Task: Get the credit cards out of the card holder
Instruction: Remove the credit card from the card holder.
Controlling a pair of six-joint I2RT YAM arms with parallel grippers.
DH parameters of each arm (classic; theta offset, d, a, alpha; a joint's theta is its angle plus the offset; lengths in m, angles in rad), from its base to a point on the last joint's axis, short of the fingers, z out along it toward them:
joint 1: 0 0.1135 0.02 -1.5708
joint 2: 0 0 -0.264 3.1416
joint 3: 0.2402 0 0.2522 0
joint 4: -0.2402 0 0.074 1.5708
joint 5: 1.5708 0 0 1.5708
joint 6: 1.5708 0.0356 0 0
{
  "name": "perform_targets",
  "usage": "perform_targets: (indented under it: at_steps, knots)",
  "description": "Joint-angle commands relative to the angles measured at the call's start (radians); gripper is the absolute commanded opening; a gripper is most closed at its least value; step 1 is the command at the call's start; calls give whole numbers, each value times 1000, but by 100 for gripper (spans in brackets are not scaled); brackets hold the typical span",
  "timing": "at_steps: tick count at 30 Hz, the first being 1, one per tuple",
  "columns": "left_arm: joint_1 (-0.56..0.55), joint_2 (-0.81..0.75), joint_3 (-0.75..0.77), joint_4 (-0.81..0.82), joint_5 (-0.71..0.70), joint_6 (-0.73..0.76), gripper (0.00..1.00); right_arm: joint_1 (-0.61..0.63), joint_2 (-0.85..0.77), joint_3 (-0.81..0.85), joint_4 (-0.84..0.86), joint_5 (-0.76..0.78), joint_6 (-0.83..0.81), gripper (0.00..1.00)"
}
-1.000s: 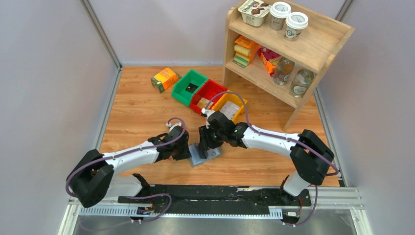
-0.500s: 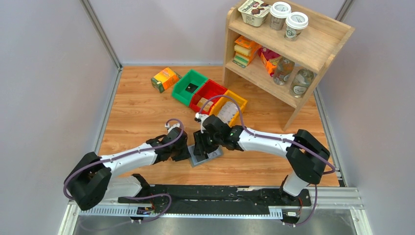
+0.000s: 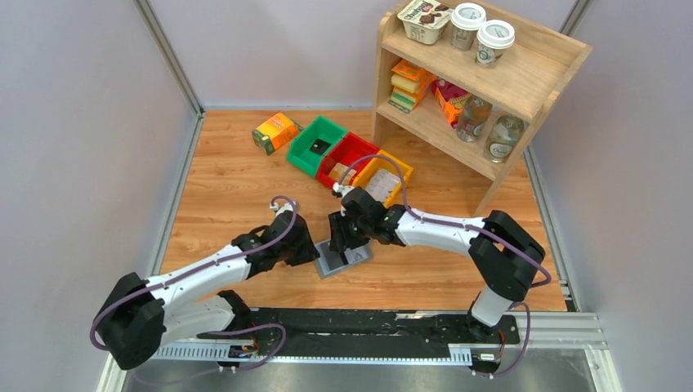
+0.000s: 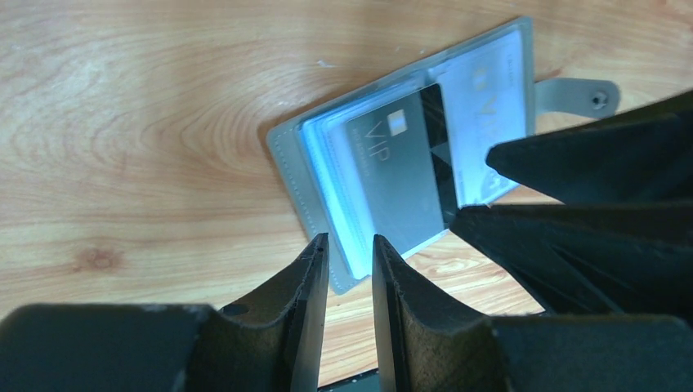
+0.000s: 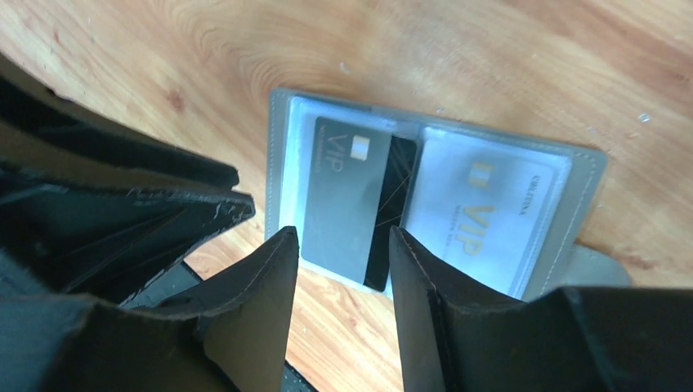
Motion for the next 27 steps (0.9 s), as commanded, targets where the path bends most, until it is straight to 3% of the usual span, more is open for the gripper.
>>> perform_targets:
  at_steps: [1,14,21,27]
  knots:
    - [-4,34,48,74,17,-6,34,-50,22,-24,106,-79,32,47]
    - [56,209,-21,225,95,-78,23,-140,101,-127,307,-263,99,43]
    - [57,227,-47,240,106,-101,22,-174,116,-191,449,-364,142,36]
    - [62,247,-59,254,117,-112,20,-205,115,-242,552,-425,179,24]
